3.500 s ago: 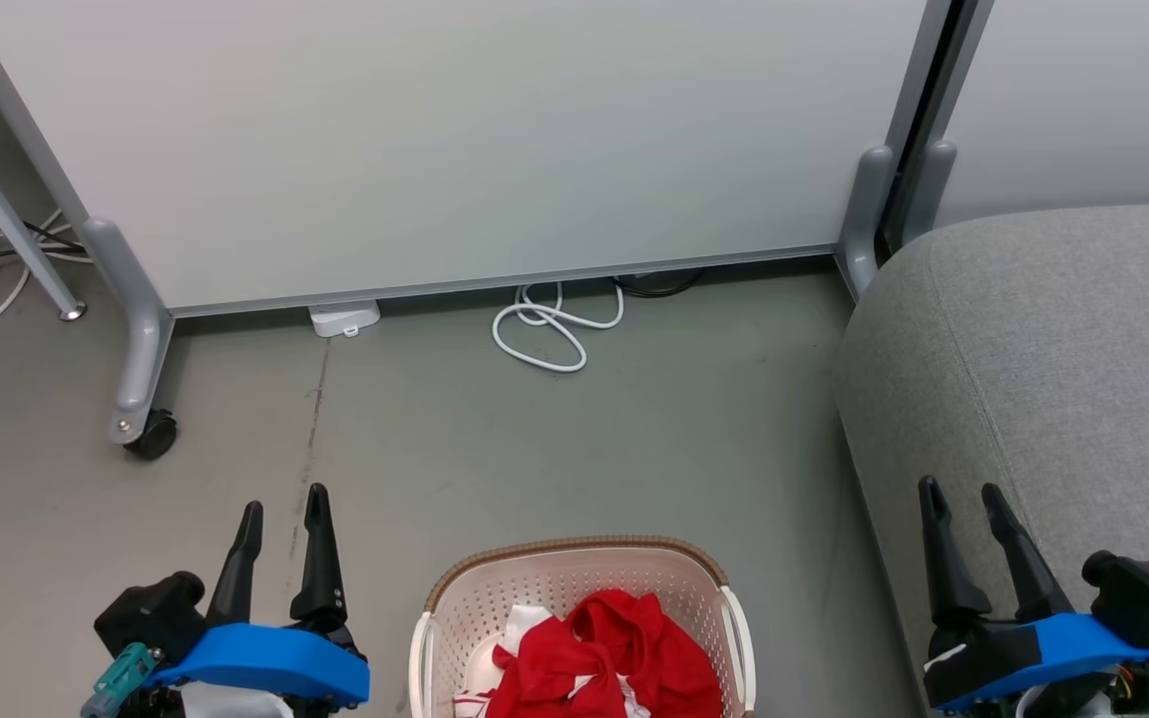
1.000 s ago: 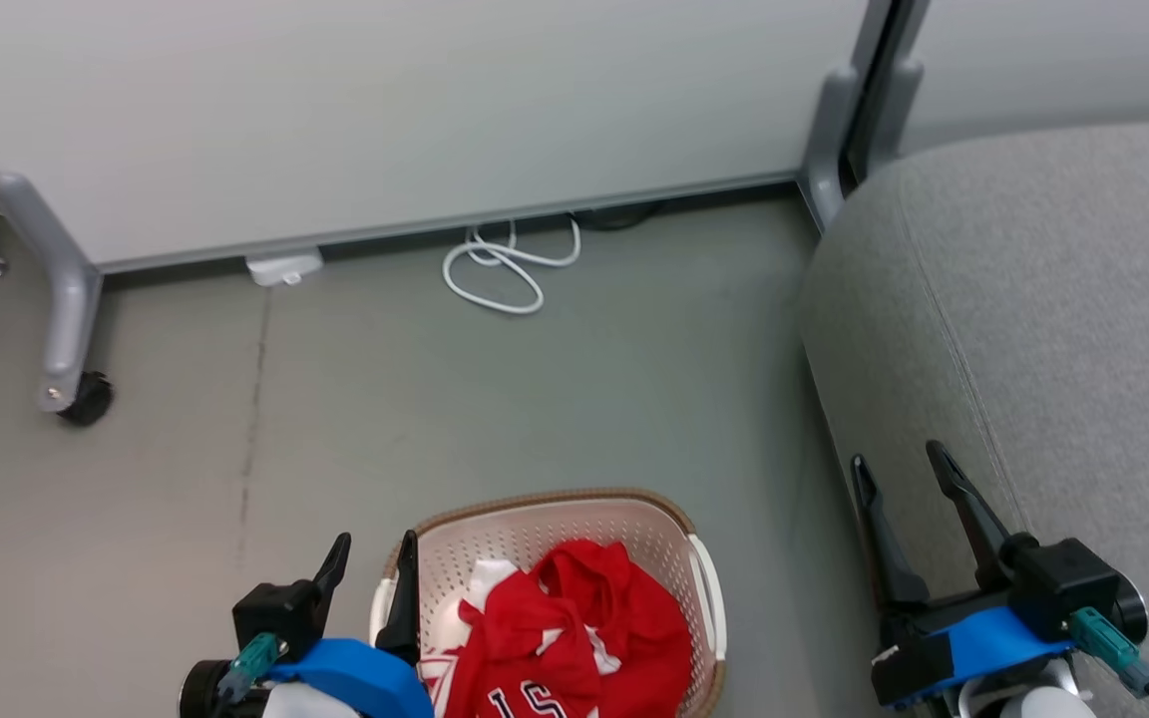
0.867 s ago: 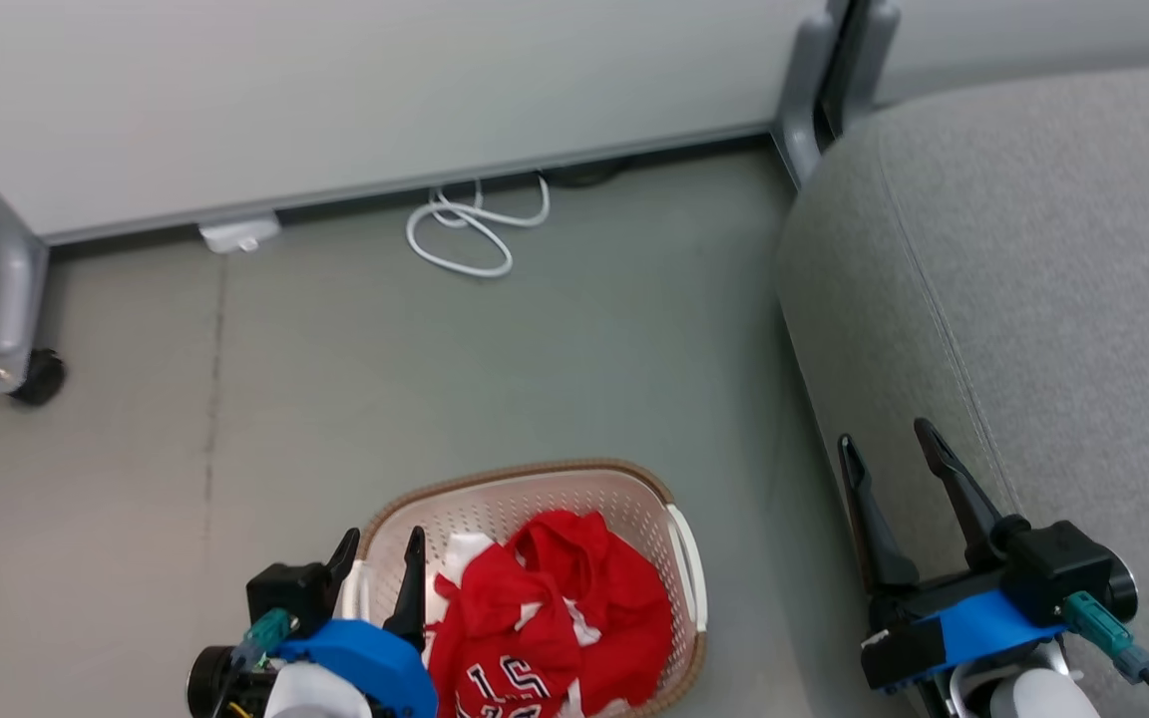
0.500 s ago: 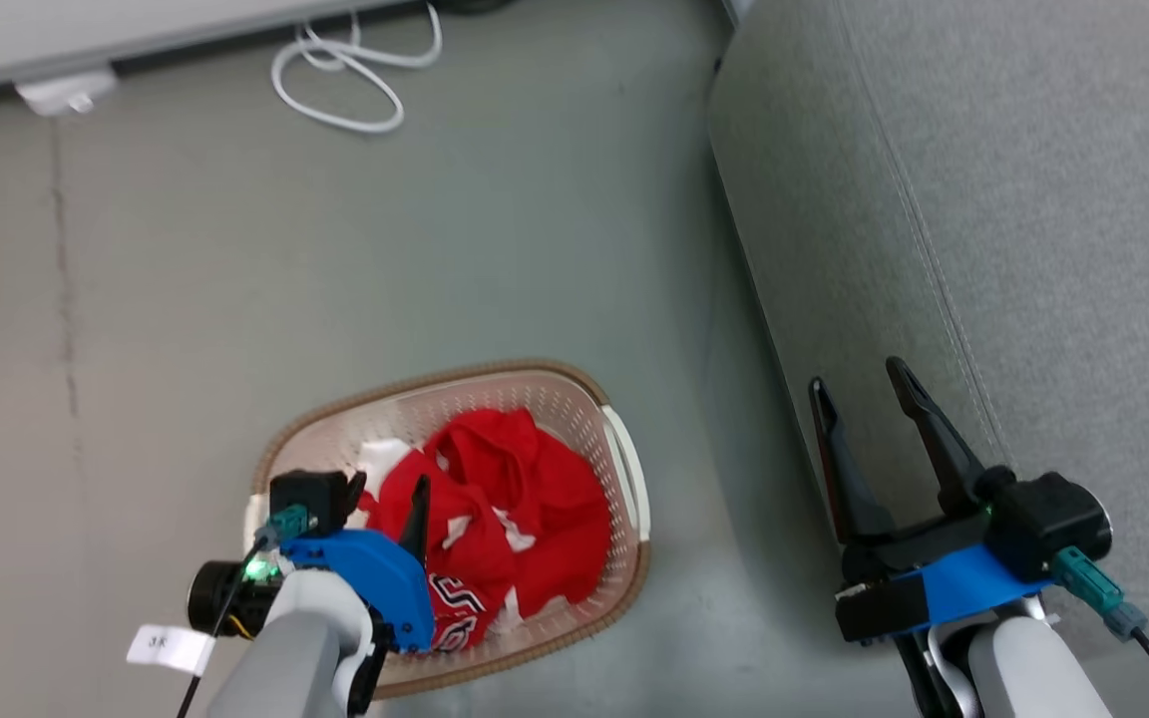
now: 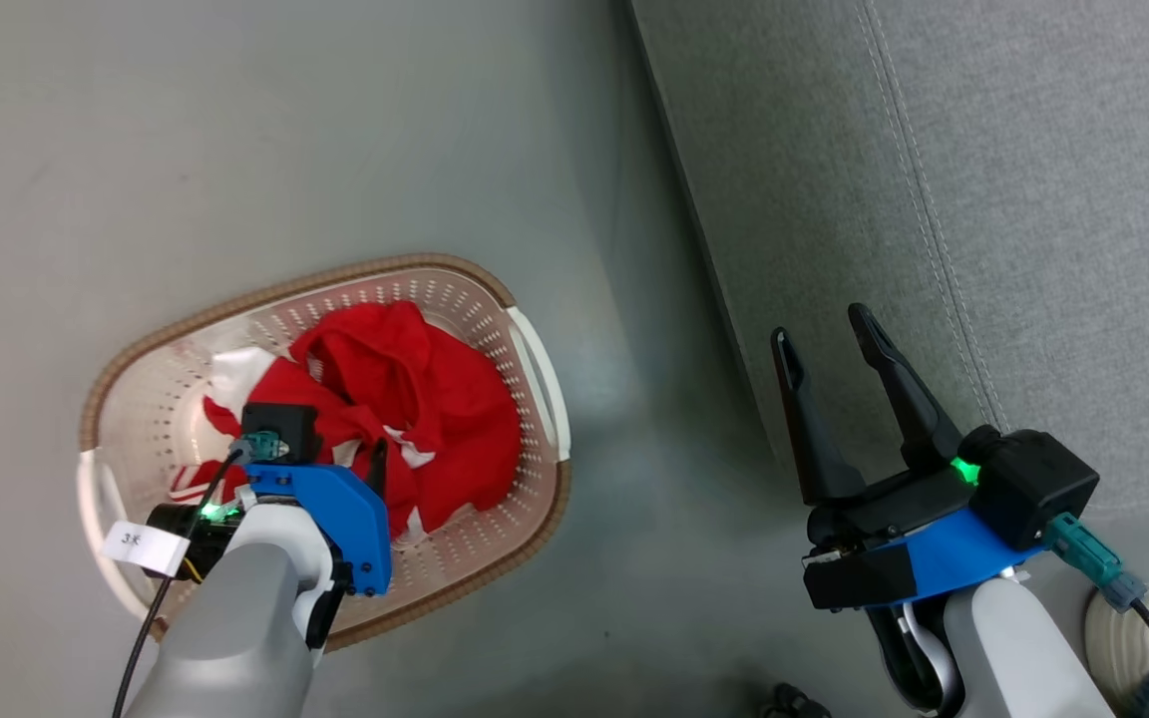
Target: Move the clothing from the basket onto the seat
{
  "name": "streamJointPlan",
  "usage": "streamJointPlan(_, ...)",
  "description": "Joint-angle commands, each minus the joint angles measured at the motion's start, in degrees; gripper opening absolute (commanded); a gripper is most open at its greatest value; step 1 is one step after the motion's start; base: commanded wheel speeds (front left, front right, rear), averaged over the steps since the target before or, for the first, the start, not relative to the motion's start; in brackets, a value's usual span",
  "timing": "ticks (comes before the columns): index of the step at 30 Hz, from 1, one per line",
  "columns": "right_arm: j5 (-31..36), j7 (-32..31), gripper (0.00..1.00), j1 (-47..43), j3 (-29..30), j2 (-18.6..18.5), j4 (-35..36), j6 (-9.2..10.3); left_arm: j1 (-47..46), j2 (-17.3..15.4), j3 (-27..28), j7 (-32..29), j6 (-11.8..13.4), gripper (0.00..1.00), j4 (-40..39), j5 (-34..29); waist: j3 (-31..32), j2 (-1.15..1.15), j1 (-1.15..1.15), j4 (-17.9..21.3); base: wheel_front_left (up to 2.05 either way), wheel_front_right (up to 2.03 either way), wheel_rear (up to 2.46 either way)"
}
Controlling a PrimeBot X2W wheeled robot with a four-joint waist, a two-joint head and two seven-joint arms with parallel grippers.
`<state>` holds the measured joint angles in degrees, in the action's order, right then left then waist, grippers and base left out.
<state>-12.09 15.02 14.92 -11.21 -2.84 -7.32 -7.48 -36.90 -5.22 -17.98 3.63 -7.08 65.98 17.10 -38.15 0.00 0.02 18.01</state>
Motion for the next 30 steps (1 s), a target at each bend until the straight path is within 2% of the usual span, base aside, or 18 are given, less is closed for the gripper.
streamJointPlan(1,-0.37,0.20,1.00,0.74,-0.33,-0.08,0.56,-0.03,-1.36,-0.65,0.07,-0.40,-0.11,1.00,0.61,0.41,-2.48,0.00,-0.02,2.12,0.00,0.00,0.00)
streamJointPlan(8,-2.85,0.21,1.00,0.72,-1.89,-0.08,2.20,-0.03,-3.17,-1.51,0.52,-1.19,1.25,1.00,3.51,1.21,-5.66,0.00,-0.02,4.87,0.00,0.00,0.00)
streamJointPlan(19,-5.60,0.22,1.00,1.57,-3.24,-0.09,3.57,-0.03,-5.79,-3.41,-0.76,-4.07,6.06,1.00,5.89,0.11,-9.02,0.00,-0.02,6.63,0.00,0.00,0.00)
streamJointPlan(20,-5.82,0.22,1.00,1.64,-3.42,-0.09,3.61,-0.03,-6.08,-3.64,-0.86,-3.94,6.70,0.58,5.93,-0.01,-9.15,0.00,-0.02,6.74,0.00,0.00,0.00)
streamJointPlan(21,-5.93,0.22,1.00,1.61,-3.53,-0.09,3.63,-0.03,-6.22,-3.77,-1.05,-4.05,7.00,0.00,6.03,-0.09,-9.24,0.00,-0.02,6.85,0.00,0.00,0.00)
streamJointPlan(30,-6.31,0.22,1.00,2.03,-3.57,-0.09,3.13,-0.03,-6.56,-3.70,-1.34,-5.29,5.67,0.00,6.67,1.04,-8.40,0.00,-0.02,6.23,0.00,0.00,0.00)
